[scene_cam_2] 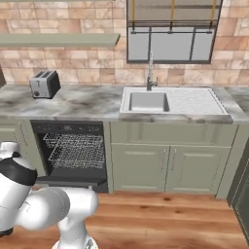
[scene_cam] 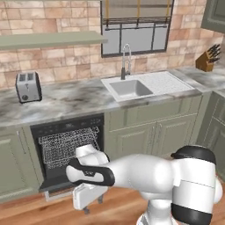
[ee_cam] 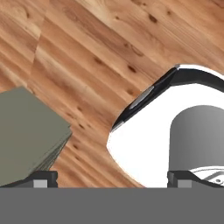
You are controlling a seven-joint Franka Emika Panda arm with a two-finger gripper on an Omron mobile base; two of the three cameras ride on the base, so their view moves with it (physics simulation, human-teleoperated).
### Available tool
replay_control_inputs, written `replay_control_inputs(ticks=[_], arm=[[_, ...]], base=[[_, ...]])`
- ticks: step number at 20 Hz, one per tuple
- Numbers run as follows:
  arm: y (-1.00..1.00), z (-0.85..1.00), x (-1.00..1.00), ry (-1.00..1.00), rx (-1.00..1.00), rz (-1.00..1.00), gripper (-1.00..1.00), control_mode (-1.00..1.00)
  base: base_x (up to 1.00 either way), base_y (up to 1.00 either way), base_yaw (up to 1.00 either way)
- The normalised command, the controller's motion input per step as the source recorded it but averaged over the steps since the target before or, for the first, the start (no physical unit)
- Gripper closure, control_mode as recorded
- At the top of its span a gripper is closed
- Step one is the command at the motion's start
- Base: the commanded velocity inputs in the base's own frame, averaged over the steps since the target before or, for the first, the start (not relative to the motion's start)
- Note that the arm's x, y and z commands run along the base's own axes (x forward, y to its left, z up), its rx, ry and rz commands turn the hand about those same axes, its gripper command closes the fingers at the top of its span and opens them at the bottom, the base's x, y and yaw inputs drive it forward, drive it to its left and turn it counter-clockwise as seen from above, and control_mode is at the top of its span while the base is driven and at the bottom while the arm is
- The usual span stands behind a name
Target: Open the dishwasher door and pull out the top rack.
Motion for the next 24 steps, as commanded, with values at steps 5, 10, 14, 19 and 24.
replay_control_inputs(ticks=[5,10,14,19,24], arm=[[0.00,0.00,0.00,0.00,0.00,0.00,-1.00,1.00],[0.00,0.00,0.00,0.00,0.00,0.00,-1.00,1.00],[0.00,0.00,0.00,0.00,0.00,0.00,-1.00,1.00],[0.00,0.00,0.00,0.00,0.00,0.00,-1.00,1.00],[0.00,0.00,0.00,0.00,0.00,0.00,-1.00,1.00]], base=[[0.39,0.60,0.00],[0.44,0.41,0.00],[0.20,0.34,0.00],[0.12,0.49,0.00],[0.08,0.51,0.00]])
